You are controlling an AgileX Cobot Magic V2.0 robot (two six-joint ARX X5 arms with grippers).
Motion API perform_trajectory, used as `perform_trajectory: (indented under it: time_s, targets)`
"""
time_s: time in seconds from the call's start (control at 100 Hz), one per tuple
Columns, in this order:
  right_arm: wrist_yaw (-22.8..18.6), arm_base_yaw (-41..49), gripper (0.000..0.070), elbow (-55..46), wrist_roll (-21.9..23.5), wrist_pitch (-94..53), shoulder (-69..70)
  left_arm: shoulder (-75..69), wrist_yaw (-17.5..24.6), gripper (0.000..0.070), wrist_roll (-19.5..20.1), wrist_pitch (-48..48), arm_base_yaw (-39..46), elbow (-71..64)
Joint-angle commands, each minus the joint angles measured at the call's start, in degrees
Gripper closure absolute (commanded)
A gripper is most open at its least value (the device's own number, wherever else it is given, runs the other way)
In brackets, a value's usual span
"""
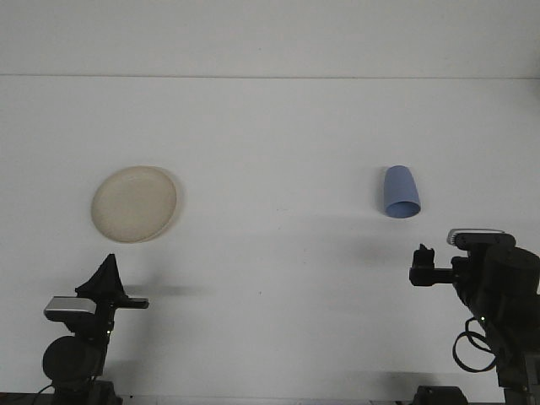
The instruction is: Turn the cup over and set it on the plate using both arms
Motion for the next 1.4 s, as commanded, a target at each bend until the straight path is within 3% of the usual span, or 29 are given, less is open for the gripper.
perform_trajectory:
  time_s: [0.0,0.37,0.75,1.02,1.391]
  targets:
    - [-0.02,0.02,0.0089,1.11,0.79,2.93,1.66,-0.09,0.07,0.0689,0.39,0.87,0.07,-1.16]
    - [-0.20,0.02,0.0088,-1.20,0.33,18.45,11.06,-0.09,0.07,0.0689,0.39,0.87,0.07,-1.16]
    - [0.48,-0.02,0.0089,-23.08,2.54,45.51,11.61,-0.09,0.07,0.0689,0.39,0.87,0.07,-1.16]
    - [0.79,-0.11,0.0089,-35.34,0.63,63.91,12.00,-0.09,0.07,0.0689,0.39,0.87,0.07,-1.16]
    - [-0.15,-3.32,0.0089,-36.52,-0.35,73.83,21.57,-0.09,0.07,0.0689,0.39,0.85,0.07,-1.16]
